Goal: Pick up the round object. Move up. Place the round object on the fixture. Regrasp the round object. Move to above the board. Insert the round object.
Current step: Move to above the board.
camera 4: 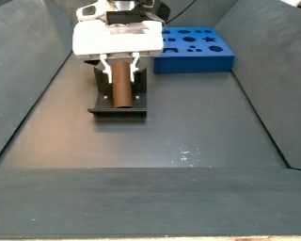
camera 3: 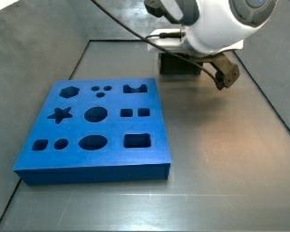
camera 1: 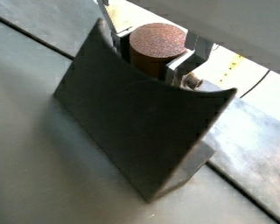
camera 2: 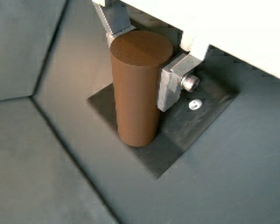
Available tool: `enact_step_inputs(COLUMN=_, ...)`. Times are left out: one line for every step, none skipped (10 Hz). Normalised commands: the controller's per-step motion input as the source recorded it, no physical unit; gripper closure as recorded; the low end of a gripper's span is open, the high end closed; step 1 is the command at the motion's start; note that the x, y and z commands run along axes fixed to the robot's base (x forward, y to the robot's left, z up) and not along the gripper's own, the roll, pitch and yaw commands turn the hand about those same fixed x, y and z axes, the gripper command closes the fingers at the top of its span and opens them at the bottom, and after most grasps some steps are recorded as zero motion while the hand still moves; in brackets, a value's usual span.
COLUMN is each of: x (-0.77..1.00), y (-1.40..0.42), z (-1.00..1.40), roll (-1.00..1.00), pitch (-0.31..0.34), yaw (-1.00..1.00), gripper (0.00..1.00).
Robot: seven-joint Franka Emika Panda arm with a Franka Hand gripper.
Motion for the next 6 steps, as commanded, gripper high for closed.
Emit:
enact_step_inputs(x=0.0, y=0.43, z=1.0, roll=-0.22, pitch=0.019, yaw=0.04, gripper=1.0)
enact_step_inputs(x=-0.01, y=0.41, z=1.0, roll=-0.22, pitch=-0.03, yaw=0.02, gripper=1.0)
enact_step_inputs(x=-0.01, y=0.39, z=1.0, roll=-0.21, pitch=-0.059, yaw=0.02, gripper=1.0)
enact_step_inputs(x=-0.02, y=0.37, z=1.0, roll=-0.17, pitch=-0.094, yaw=0.01, gripper=1.0)
enact_step_inputs(x=-0.02, y=0.37, z=1.0, roll=-0.16, pitch=-0.087, yaw=-0.01, gripper=1.0)
enact_step_inputs(x=-0.02, y=0.35, z=1.0, roll=-0.16, pitch=-0.086, yaw=-0.02, gripper=1.0)
